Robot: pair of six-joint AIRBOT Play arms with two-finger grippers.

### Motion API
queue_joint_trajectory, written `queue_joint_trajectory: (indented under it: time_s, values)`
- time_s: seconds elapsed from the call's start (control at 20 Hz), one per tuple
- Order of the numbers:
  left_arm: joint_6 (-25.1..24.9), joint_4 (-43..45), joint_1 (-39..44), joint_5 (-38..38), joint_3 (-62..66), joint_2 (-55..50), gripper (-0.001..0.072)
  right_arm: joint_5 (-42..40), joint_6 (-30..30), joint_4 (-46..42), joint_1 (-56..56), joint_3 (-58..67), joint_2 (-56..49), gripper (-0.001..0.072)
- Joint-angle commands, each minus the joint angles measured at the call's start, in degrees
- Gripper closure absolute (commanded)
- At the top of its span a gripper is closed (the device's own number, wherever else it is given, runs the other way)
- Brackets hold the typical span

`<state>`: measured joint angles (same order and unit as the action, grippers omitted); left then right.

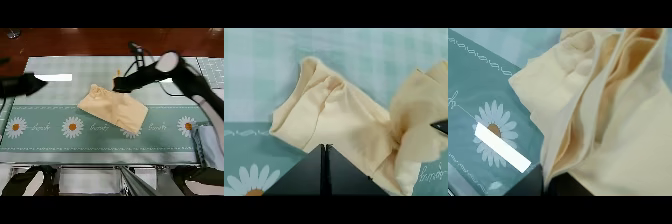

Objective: Fold the shirts.

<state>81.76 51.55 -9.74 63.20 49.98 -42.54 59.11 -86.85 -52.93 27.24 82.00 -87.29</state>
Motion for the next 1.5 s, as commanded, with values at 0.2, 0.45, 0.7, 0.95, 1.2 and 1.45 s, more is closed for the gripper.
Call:
queue_joint_trajectory:
  time_s: [0.2, 0.45, 0.7, 0.95, 1.2, 1.45]
  values:
    - [-1.16, -10.73, -1.7, -6.67, -29.24, 17.88, 0.0675, 0.17, -5.38, 5.44, 6.49, 19.28, -23.52, 0.0692]
    - [-1.18, -11.1, -1.64, -10.03, -31.93, 14.69, 0.0675, 5.07, -2.62, 14.45, 5.88, 24.85, -26.6, 0.0093]
    - [-1.2, -16.26, -1.64, -14.16, -31.91, 13.68, 0.0675, 22.12, -5.77, 0.66, -5.79, 25.24, -12.5, 0.0093]
    - [-5.14, -16.24, -1.62, -11.78, -31.93, 13.68, 0.0675, 19.58, -10.78, -24.35, -18.27, 11.43, 13.84, 0.0093]
    - [-10.16, -13.53, -1.6, -8.07, -31.93, 13.66, 0.0677, -5.42, -32.09, -22.64, -26.71, -41.13, 38.25, 0.0093]
    - [-10.16, -12.44, -1.6, -7.23, -31.93, 13.66, 0.0677, -21.9, -18.73, 6.91, -20.24, -58.9, 34.34, 0.0093]
